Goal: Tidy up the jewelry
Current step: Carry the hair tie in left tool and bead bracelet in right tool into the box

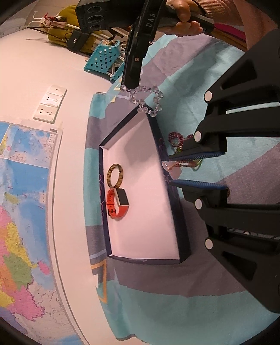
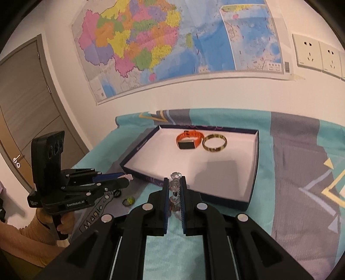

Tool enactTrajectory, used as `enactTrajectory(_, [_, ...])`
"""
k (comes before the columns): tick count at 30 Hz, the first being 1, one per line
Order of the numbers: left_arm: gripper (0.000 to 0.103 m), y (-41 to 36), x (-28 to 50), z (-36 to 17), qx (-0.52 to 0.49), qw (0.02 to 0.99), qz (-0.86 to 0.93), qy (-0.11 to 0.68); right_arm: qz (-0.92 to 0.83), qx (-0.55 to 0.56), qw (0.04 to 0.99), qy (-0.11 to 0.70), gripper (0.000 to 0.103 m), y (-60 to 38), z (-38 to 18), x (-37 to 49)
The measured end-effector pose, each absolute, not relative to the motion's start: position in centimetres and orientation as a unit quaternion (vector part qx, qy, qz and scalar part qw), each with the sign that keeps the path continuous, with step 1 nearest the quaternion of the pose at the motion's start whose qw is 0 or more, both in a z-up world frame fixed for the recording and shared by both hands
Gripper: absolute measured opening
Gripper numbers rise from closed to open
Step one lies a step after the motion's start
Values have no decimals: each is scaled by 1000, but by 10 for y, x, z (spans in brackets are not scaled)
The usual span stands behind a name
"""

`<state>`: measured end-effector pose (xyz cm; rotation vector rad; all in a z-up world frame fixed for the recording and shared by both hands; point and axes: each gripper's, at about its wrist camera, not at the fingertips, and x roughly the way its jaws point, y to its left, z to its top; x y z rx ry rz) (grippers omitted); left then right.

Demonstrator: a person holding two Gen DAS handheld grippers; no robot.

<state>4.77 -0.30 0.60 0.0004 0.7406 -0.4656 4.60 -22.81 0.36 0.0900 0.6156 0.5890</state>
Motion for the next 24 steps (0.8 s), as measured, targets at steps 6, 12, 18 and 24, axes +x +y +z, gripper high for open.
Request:
enactTrajectory(6, [18,-1,55,12,-1,909,-222,353,287,37,912,291,8,-223,9,55])
enactTrajectory(12, [18,-2,64,15,-1,911,-216,350,286,39,913,287,8,-221,13,67])
enactTrajectory(18, [18,-3,78,17,-2,913,-210,350,284,39,913,292,8,-219,12,82])
enactTrajectory(24, [18,-6,91,18,2,914,-206,349,284,40,911,296,8,-216,12,97])
